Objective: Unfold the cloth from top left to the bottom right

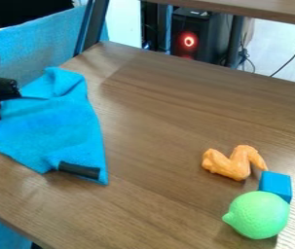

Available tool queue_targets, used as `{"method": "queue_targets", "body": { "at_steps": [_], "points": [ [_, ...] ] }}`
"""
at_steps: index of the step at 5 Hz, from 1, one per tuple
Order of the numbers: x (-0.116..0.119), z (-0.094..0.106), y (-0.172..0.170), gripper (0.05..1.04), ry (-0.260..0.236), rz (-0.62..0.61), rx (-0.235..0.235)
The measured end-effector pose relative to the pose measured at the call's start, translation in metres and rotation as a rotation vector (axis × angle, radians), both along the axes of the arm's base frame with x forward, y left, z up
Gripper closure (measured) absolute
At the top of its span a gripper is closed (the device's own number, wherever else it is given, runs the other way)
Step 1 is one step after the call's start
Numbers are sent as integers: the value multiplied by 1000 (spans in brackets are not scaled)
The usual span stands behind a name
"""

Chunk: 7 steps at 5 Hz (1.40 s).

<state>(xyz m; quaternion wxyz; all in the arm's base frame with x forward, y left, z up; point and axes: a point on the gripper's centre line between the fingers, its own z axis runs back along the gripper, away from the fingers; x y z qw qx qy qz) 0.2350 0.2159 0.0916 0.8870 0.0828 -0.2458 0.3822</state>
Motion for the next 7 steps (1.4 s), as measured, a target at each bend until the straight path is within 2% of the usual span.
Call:
{"method": "queue_targets", "body": {
  "at_steps": [1, 2, 3, 5, 7],
  "points": [
    [12, 26, -5, 1023, -37, 25, -40],
    [29, 51, -14, 1024, -17, 79, -58],
    [42, 58, -26, 1024, 4, 97, -86],
    [80, 45, -64, 1024, 67, 101, -112],
    [110, 70, -100, 1024, 24, 99, -183]
  ]
}}
